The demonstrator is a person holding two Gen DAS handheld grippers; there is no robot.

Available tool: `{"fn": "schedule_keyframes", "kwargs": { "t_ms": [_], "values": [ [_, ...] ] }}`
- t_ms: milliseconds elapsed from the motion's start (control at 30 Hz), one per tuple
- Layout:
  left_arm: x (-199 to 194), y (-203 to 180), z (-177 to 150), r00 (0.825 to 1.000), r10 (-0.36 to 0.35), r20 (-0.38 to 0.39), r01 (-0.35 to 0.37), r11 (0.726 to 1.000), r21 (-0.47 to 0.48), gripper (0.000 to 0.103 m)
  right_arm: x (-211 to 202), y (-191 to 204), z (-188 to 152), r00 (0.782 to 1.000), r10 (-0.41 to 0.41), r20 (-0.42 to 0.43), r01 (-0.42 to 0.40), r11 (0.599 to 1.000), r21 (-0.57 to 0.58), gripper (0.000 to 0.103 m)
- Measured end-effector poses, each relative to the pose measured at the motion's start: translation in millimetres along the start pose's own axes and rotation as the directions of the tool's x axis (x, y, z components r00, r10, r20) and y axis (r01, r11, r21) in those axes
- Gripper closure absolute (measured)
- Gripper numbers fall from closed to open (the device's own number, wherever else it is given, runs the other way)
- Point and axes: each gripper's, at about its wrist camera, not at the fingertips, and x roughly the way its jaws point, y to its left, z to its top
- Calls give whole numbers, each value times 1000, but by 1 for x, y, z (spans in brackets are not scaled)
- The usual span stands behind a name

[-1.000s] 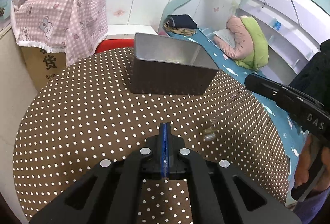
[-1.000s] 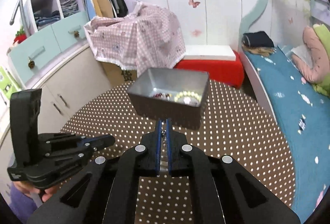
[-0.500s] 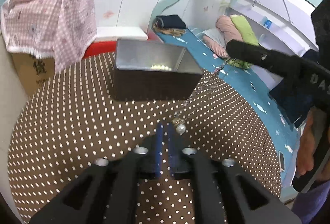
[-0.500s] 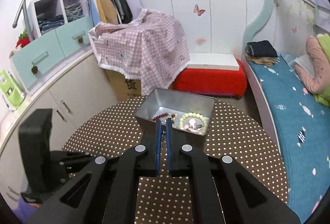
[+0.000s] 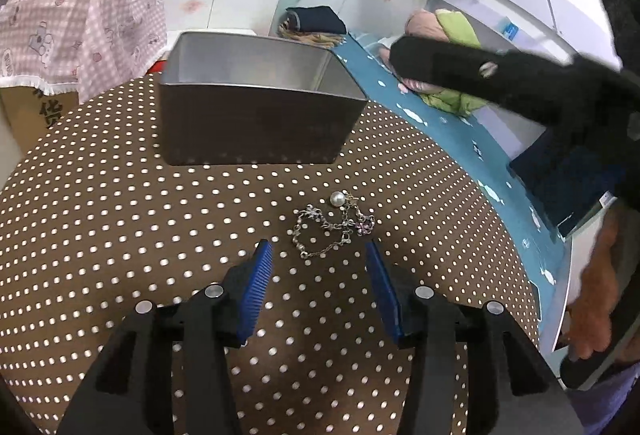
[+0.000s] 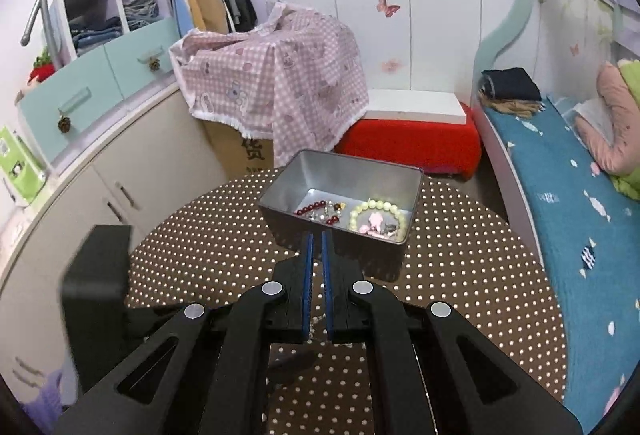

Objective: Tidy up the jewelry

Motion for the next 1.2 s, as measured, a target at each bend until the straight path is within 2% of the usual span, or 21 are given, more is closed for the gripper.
{"fn": "schedule_keyframes", "kwargs": {
  "t_ms": [167, 300, 400, 433, 467, 533, 700, 833, 900, 933, 967, 1033, 1200],
  "values": [
    [9, -4, 7, 999, 38, 2, -38, 999, -2, 57, 14, -16, -12, 997, -40, -60, 41, 999, 12, 96],
    [25, -10, 12, 992, 121, -37, -119, 992, 45, 59, 23, -36, -29, 995, -50, -89, 56, 996, 63, 96],
    [31, -11, 12, 988, 150, -42, -147, 987, 65, 76, 27, -46, -36, 993, -46, -105, 54, 996, 75, 95],
    [32, -11, 11, 983, 180, -40, -177, 981, 81, 89, 29, -48, -37, 993, -45, -110, 54, 996, 73, 95],
    [32, -10, 10, 980, 195, -41, -191, 977, 93, 94, 32, -49, -39, 992, -43, -121, 52, 996, 67, 95],
    [30, -6, 10, 981, 191, -42, -187, 979, 84, 98, 43, -49, -42, 988, -34, -151, 42, 998, 50, 95],
    [27, -1, 9, 984, 172, -38, -168, 982, 83, 99, 69, -45, -51, 977, -29, -212, 33, 999, 13, 95],
    [23, 2, 5, 987, 155, -38, -152, 986, 74, 99, 78, -40, -56, 976, -33, -215, 30, 999, -16, 94],
    [22, 4, 3, 989, 142, -38, -140, 988, 65, 99, 79, -37, -56, 976, -34, -213, 28, 999, -31, 88],
    [21, 5, 3, 989, 140, -39, -137, 989, 59, 99, 80, -36, -56, 976, -34, -214, 27, 999, -36, 76],
    [21, 6, 3, 989, 140, -38, -137, 989, 60, 100, 80, -34, -56, 976, -37, -214, 29, 999, -43, 57],
    [21, 6, 5, 990, 135, -37, -133, 989, 60, 101, 79, -32, -57, 980, -63, -191, 51, 997, -65, 54],
    [22, 5, 6, 989, 143, -36, -140, 988, 71, 100, 85, -34, -56, 978, -38, -207, 29, 999, -42, 57]
  ]
}}
